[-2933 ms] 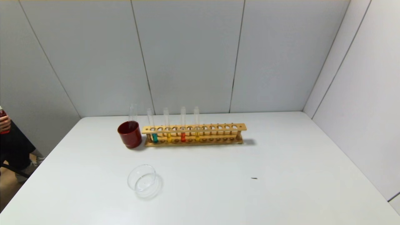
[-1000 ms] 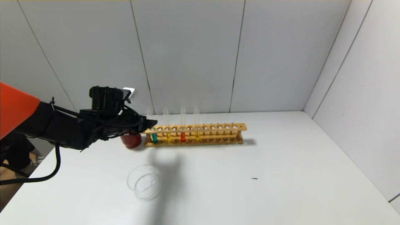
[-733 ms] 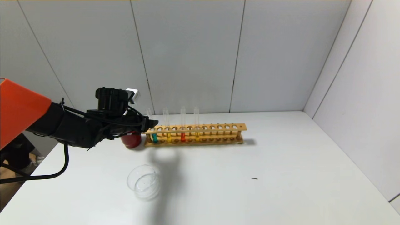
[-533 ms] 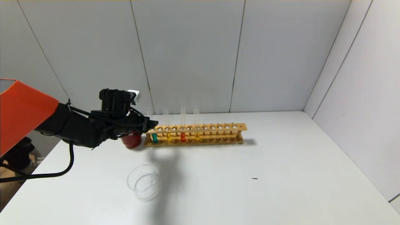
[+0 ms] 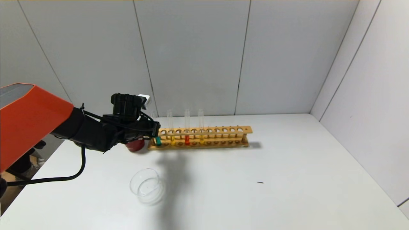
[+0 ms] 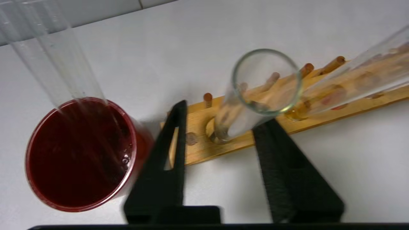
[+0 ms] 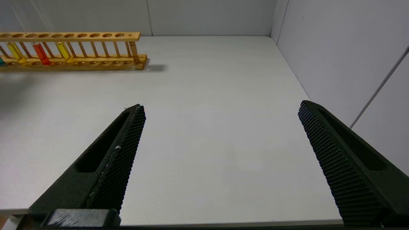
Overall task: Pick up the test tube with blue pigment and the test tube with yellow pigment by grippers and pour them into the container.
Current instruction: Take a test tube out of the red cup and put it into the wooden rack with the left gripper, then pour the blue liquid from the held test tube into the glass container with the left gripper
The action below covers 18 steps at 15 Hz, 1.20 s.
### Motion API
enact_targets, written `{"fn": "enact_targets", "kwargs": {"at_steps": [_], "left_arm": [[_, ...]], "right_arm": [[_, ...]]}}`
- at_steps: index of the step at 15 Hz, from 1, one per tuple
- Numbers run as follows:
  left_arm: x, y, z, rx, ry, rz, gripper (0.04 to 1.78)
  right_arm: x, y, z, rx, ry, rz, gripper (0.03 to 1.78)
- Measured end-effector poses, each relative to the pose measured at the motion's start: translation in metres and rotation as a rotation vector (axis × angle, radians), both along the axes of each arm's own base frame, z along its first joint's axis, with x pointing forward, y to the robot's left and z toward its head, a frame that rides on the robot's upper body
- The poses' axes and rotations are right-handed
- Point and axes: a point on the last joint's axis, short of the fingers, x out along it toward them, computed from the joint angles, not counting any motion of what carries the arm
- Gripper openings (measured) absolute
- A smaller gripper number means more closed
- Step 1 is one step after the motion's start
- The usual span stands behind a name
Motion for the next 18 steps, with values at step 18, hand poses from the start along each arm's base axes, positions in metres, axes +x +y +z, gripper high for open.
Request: {"fn": "enact_targets", "kwargs": {"at_steps": [18], "left_arm": [[-0.011, 0.0, 0.083, 0.011, -0.131, 0.016, 0.3]], "right_arm": [[0.0, 0.0, 0.0, 0.0, 0.0, 0.0, 1.75]]}}
